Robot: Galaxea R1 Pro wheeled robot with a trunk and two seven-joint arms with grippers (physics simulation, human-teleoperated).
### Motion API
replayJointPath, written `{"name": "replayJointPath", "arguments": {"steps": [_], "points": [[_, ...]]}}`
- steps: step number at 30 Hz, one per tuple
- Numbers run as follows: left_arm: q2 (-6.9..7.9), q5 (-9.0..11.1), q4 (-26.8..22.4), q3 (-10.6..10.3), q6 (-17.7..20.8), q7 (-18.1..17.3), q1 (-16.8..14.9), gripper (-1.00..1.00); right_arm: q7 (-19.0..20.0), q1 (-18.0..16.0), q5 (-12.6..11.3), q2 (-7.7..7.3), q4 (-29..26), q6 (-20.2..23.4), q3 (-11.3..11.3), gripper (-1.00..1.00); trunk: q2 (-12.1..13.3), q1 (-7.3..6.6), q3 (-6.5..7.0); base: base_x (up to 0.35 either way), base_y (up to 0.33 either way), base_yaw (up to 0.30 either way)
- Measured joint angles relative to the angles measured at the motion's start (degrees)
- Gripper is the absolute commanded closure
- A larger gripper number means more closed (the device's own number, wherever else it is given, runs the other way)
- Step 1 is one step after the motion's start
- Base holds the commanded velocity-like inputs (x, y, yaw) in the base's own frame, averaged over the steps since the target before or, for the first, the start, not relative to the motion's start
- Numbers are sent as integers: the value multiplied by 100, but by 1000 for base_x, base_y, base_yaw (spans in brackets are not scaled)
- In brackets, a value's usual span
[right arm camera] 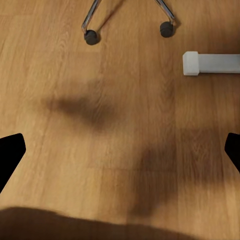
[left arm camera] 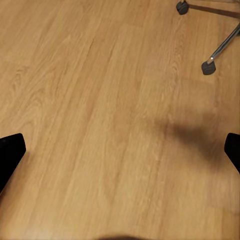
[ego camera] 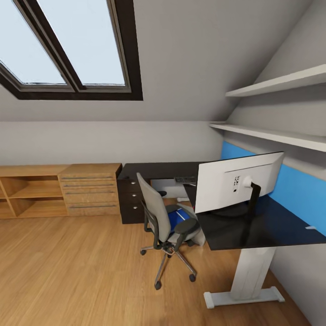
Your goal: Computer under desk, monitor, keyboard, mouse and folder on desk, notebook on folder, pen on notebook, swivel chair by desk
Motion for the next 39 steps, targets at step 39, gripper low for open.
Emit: {"name": "replayJointPath", "arguments": {"steps": [39], "points": [[-406,-334,-1307,-165,-187,1417,3,-100,-98,-57,559,7,-741,66,82,-100,-1565,857,-701,0,0,0]]}}
